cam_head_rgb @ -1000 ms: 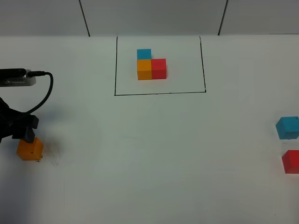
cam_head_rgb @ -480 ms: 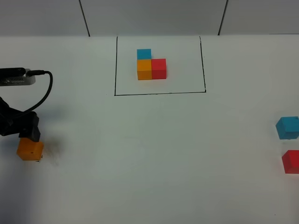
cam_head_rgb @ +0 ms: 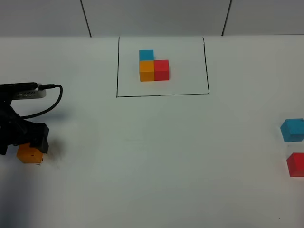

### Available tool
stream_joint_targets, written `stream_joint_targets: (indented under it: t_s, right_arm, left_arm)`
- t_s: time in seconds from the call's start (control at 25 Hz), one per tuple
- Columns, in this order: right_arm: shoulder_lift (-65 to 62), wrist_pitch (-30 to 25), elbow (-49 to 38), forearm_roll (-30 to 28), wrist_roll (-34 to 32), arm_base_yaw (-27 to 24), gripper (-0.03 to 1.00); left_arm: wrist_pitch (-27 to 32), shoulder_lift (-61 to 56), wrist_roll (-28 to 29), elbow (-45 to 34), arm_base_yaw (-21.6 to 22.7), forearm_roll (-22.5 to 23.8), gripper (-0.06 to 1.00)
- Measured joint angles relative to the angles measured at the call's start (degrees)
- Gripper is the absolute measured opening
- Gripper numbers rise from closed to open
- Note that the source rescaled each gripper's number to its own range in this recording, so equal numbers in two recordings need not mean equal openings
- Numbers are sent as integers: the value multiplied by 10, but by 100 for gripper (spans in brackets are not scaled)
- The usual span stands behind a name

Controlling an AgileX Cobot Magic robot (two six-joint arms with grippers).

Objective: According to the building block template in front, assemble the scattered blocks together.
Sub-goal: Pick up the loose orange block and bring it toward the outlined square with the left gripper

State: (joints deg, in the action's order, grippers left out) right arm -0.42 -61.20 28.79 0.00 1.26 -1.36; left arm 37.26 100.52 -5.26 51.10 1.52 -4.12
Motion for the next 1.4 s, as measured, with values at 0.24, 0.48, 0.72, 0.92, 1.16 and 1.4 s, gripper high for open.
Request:
stream_joint_targets:
  t_s: [0.24,0.48,0.72,0.92,1.16,1.4]
  right_arm:
    - [0,0,0,0,0,0,74]
    - [0,0,0,0,0,0,74]
    - [0,0,0,0,0,0,74]
    - [0,0,0,0,0,0,74]
    - [0,0,0,0,0,0,74]
    - [0,0,0,0,0,0,74]
  left_arm:
    - [-21,13,0,0,0,0,82]
    - [-24,31,0,0,0,1,79]
    - [-24,39,0,0,0,1,74]
    - [-24,39,0,0,0,2,62]
    - [-24,39,0,0,0,2,33]
    - [-24,39,0,0,0,2,0]
